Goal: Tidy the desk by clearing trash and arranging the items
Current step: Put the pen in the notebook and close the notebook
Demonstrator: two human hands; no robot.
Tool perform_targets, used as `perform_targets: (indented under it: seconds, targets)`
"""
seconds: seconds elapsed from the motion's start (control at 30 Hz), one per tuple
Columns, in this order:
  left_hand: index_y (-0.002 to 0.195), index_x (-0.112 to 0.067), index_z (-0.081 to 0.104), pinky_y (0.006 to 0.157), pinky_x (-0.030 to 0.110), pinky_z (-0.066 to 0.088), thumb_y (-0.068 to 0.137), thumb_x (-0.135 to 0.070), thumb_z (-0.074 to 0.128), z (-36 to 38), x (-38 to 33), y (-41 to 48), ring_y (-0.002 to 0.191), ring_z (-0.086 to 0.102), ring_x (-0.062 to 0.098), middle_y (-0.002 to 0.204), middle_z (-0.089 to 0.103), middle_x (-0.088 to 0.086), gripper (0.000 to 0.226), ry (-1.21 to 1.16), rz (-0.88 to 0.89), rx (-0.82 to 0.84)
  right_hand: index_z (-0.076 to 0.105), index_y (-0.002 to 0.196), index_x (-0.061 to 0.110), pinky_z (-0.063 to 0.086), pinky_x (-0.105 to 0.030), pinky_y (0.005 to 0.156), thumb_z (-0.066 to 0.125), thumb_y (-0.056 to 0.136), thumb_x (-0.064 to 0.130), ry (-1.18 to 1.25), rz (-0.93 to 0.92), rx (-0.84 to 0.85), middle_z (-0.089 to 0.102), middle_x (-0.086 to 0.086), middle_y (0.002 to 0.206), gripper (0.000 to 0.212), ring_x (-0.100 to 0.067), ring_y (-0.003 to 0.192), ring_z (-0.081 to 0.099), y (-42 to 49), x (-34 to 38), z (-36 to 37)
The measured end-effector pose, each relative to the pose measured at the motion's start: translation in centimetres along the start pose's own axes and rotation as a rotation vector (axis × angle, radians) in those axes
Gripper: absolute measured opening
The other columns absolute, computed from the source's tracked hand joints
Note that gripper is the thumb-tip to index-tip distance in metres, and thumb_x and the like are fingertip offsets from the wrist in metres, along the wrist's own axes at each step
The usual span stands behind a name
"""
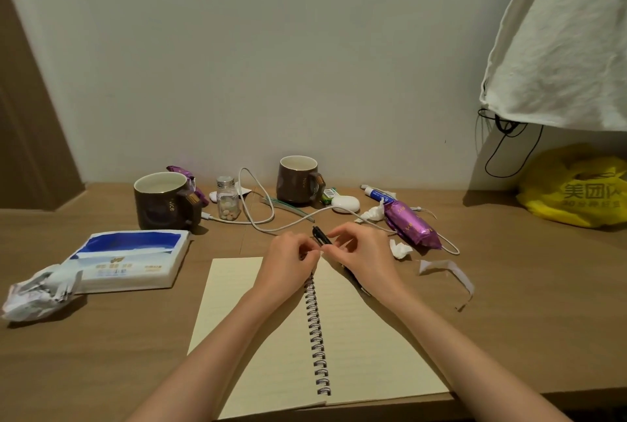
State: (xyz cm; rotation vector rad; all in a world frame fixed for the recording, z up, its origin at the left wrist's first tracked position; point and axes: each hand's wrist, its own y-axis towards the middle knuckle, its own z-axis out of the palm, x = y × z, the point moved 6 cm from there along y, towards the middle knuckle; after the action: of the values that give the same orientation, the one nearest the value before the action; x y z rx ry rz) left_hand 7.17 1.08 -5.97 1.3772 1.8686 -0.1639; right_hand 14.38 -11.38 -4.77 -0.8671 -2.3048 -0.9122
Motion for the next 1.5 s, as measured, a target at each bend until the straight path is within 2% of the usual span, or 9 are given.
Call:
perform_targets:
  seconds: [0.13,0.3,0.4,0.57,0.73,0.93,1.23,1.33,1.5]
  targets:
    - [0.075,-0.026,0.067,0.076,0.03,0.047,0.085,-0.031,0.057,1.1,1.9,0.7,0.091,0.056,0.017,0.086,0.063,-0.003,0.015,0.015,-0.078,0.025,0.074,0.098,0.021,0.047,-0.012,0.067,0.068,0.086,0.028,-0.012,0.008,-0.022,0.07,0.008,0.09,0.015,0.0,0.078,0.06,0.1,-0.1,0.0]
    - [0.077,-0.02,0.068,0.082,0.026,0.033,0.087,-0.029,0.055,1.3,2.6,0.8,0.106,0.04,0.016,0.099,0.06,0.001,0.02,0.024,-0.125,0.037,0.073,0.106,0.023,0.044,-0.001,0.066,0.068,0.086,0.018,0.007,0.113,0.105,0.061,0.017,0.094,0.021,0.007,0.081,0.059,-0.5,-1.0,-0.2]
    - [0.071,-0.023,0.067,0.084,0.026,0.031,0.087,-0.03,0.053,1.6,2.8,1.0,0.107,0.041,0.018,0.098,0.063,-0.001,0.023,0.021,-0.134,0.056,0.072,0.105,0.026,0.048,-0.008,0.067,0.072,0.082,0.019,-0.001,0.144,0.121,0.068,0.015,0.091,0.024,0.003,0.081,0.063,-0.8,-1.1,-0.2]
    - [0.061,-0.032,0.06,0.085,0.026,0.029,0.086,-0.03,0.054,1.8,3.0,1.1,0.108,0.042,0.017,0.099,0.065,-0.005,0.026,0.013,-0.129,0.062,0.074,0.099,0.026,0.057,-0.021,0.072,0.075,0.076,0.019,-0.005,0.149,0.041,0.071,0.012,0.083,0.023,-0.001,0.075,0.066,-0.4,-1.0,0.0]
    - [0.058,-0.033,0.058,0.086,0.026,0.03,0.085,-0.032,0.054,1.9,3.2,1.2,0.108,0.043,0.018,0.097,0.066,-0.005,0.027,0.006,-0.139,0.064,0.073,0.098,0.024,0.05,-0.011,0.064,0.076,0.076,0.019,-0.019,0.155,0.02,0.071,0.012,0.086,0.023,0.002,0.075,0.064,-0.2,-0.7,0.5]
    - [0.078,-0.024,0.073,0.089,0.032,0.038,0.086,-0.027,0.055,1.7,2.9,1.2,0.111,0.036,0.022,0.109,0.063,-0.001,0.02,0.038,-0.178,0.027,0.072,0.1,0.024,0.049,-0.012,0.067,0.079,0.075,0.023,-0.017,0.17,0.045,0.07,0.013,0.092,0.026,0.0,0.078,0.063,-1.1,0.0,0.4]
    - [0.078,-0.024,0.075,0.087,0.03,0.033,0.085,-0.027,0.054,1.4,2.6,1.0,0.108,0.038,0.024,0.103,0.063,0.002,0.022,0.05,-0.221,0.046,0.073,0.099,0.022,0.042,-0.008,0.06,0.083,0.07,0.028,-0.009,0.239,0.107,0.067,0.013,0.088,0.031,0.005,0.076,0.059,-1.0,0.5,0.4]
    - [0.077,-0.024,0.074,0.088,0.032,0.034,0.085,-0.029,0.054,1.3,2.4,0.9,0.109,0.038,0.025,0.103,0.062,0.004,0.023,0.059,-0.238,0.045,0.075,0.096,0.022,0.044,-0.011,0.06,0.084,0.068,0.031,-0.018,0.267,0.112,0.069,0.012,0.084,0.031,0.003,0.075,0.061,-1.0,0.2,0.4]
    - [0.08,-0.018,0.073,0.093,0.033,0.034,0.087,-0.027,0.055,0.5,1.8,0.5,0.117,0.032,0.024,0.104,0.046,0.003,0.021,0.046,-0.261,0.03,0.069,0.095,0.023,0.044,-0.014,0.055,0.085,0.065,0.033,-0.001,0.324,0.155,0.068,0.01,0.079,0.036,0.0,0.072,0.063,-1.0,0.2,0.8]
